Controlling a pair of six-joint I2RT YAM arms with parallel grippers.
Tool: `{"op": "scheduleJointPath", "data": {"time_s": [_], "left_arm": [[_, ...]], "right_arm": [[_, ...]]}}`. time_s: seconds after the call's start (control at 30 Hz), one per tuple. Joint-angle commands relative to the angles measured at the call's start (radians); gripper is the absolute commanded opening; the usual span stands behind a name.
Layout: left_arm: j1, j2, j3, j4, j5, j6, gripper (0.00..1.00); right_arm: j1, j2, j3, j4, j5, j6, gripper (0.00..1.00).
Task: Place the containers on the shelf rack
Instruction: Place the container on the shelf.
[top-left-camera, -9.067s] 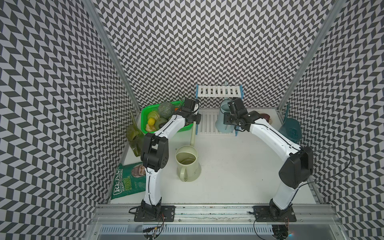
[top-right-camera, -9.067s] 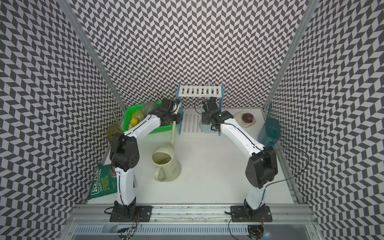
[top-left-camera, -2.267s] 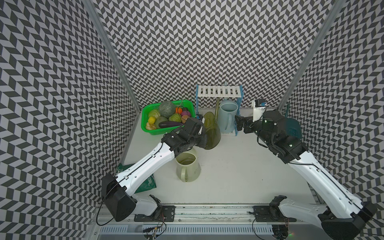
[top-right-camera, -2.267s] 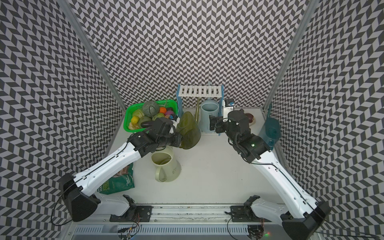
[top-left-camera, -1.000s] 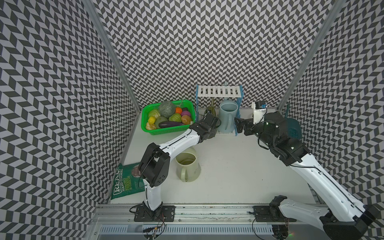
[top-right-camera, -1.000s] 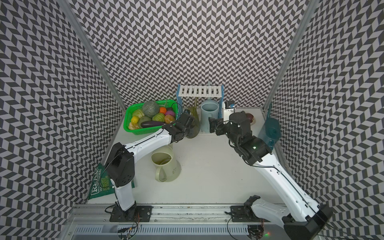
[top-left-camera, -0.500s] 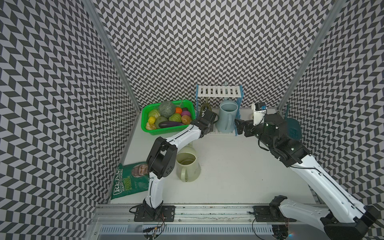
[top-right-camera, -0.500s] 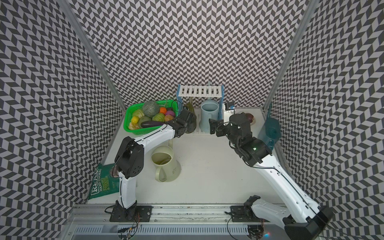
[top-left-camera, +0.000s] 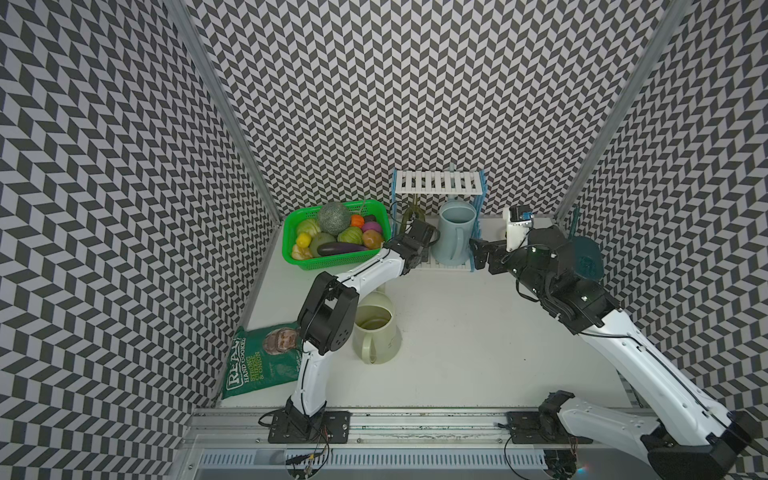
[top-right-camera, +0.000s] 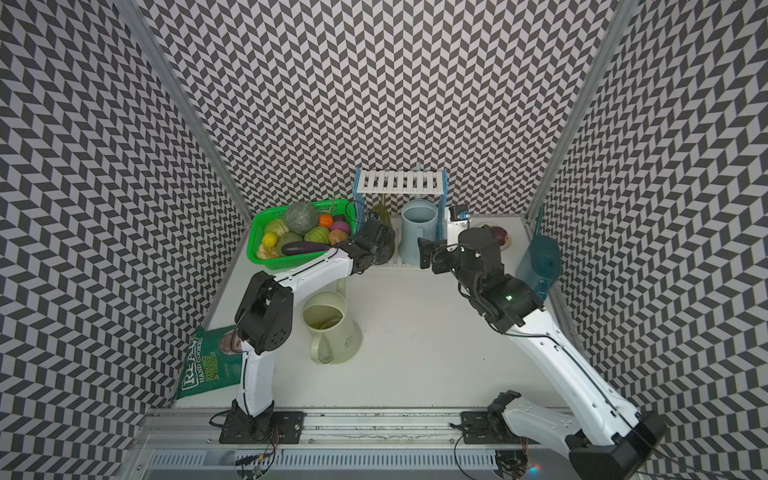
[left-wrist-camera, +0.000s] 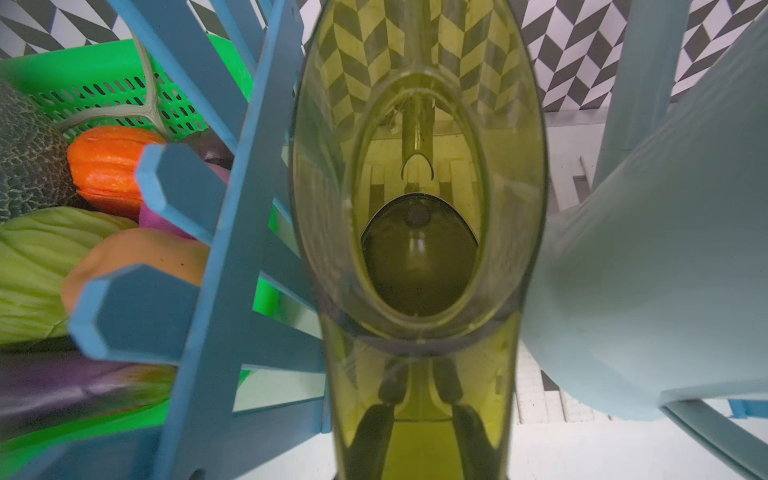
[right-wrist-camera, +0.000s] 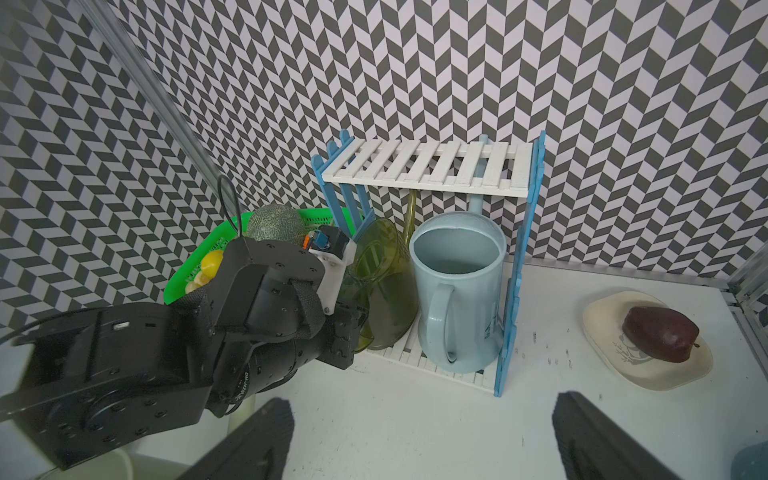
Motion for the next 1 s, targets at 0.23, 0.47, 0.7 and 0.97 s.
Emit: {"op": "scheduleJointPath", "data": {"time_s": [0.23, 0.47, 0.7, 0.97], "left_arm": [[-0.002, -0.032, 0.043, 0.007, 0.0, 0.016, 0.44], [-0.003, -0.093, 0.042, -0.029, 0.022, 0.019, 0.47], [-0.012, -0.198, 0.041, -0.045, 0.035, 0.045, 0.52], [-0.012, -0.357, 0.024, -0.024, 0.161, 0.186, 0.72]], "right_arm": [[-0.005, -0.023, -0.001, 0.015, -0.008, 0.001, 1.0], [-0.006, -0.038, 0.006, -0.004, 0.015, 0.003, 1.0], [-0.069, -0.019, 0.02, -0.036, 0.017, 0.041, 1.0], [-0.304, 0.007, 0.002, -0.158, 0.087, 0.102, 1.0]]}}
